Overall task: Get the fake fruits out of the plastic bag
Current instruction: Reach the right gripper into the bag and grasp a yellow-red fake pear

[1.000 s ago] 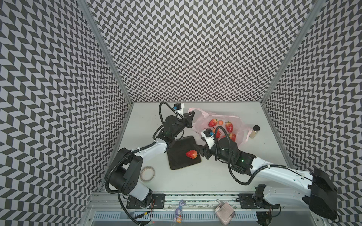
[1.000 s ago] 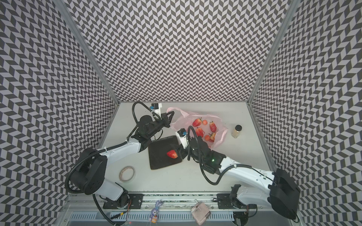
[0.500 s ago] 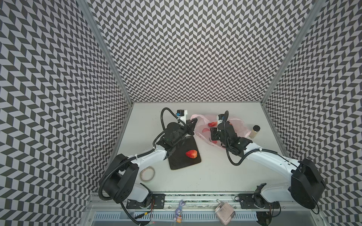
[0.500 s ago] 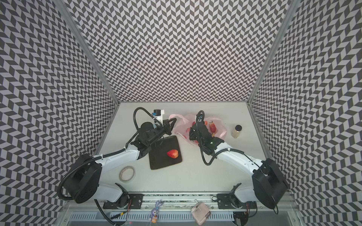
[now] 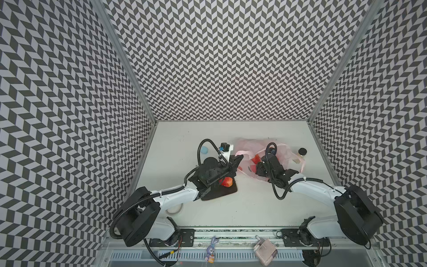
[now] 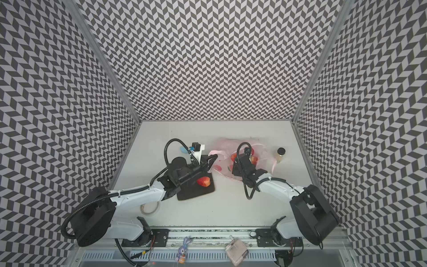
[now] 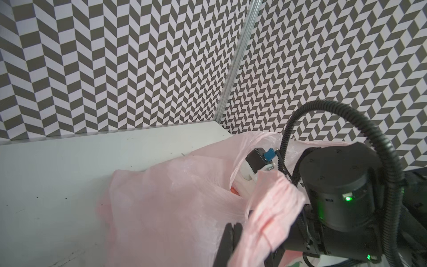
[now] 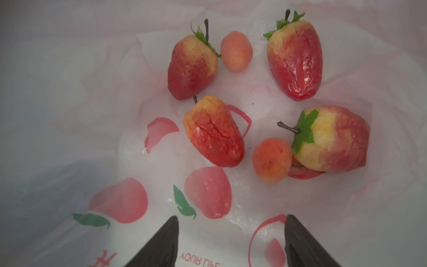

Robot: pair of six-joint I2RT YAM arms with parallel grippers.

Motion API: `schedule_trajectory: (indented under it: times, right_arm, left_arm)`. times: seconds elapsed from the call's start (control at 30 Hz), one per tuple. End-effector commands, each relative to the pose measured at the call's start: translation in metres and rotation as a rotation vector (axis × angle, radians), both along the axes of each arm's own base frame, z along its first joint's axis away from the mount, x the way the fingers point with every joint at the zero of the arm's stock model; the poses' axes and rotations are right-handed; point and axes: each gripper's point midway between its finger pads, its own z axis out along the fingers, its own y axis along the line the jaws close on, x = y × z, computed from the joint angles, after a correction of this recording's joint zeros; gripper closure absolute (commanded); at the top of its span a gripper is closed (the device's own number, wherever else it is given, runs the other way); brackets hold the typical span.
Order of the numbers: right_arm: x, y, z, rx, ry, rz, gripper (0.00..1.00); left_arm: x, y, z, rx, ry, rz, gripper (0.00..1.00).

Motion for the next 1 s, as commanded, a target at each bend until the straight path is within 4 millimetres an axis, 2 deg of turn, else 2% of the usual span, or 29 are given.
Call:
schedule_trajectory:
  times: [0.0,0.13,0.23,0.4,0.6,0.83,0.97]
  right_arm:
    - [0.029,0.013,0.028,0.133,-0.097,-0.064,0.24]
    - [0.052,0.017,0.028,0.173,-0.109,-0.114,0.20]
    - [0.068,0.019,0.023,0.133,-0.096,-0.134,0.18]
    - [0.089,0.023,0.004,0.019,-0.093,-0.080,0.15]
    - [0.105,0.032,-0.023,-0.083,-0.080,0.026,0.16]
    - [0.112,0.038,-0.048,-0.127,-0.036,0.074,0.23]
    - [0.114,0.037,-0.049,-0.138,-0.031,0.083,0.37]
  left_arm:
    - [-0.005,0.000,0.021,-0.053,-0.066,-0.020,1.00]
    - [-0.009,-0.004,0.026,-0.052,-0.093,-0.055,1.00]
    - [-0.011,-0.007,0.029,-0.060,-0.103,-0.071,1.00]
    - [-0.013,-0.009,0.033,-0.069,-0.117,-0.084,1.00]
    - [-0.012,-0.009,0.035,-0.073,-0.126,-0.087,1.00]
    - [-0.010,-0.010,0.038,-0.082,-0.122,-0.079,1.00]
    - [-0.008,-0.008,0.038,-0.088,-0.114,-0.059,1.00]
